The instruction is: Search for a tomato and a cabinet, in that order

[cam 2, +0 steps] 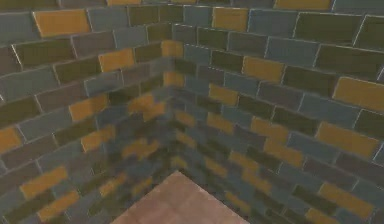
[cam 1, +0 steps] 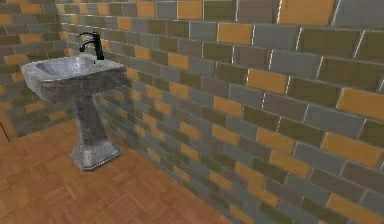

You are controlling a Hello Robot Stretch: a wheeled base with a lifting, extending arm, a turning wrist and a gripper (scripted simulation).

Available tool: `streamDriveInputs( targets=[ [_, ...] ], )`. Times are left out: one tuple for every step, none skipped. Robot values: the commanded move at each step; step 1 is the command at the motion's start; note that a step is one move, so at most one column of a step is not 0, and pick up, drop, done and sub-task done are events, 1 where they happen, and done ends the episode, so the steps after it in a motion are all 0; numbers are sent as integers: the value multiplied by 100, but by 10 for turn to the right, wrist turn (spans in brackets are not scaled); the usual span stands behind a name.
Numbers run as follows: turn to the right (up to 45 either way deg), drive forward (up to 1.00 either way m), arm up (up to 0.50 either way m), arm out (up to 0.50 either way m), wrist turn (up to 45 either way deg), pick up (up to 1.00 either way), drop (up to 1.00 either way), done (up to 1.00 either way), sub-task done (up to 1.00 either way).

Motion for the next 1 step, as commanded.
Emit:
streamDriveInputs(
  targets=[
    [0, 25, 0, 0, 0, 0, 0, 0, 0]
  ],
)
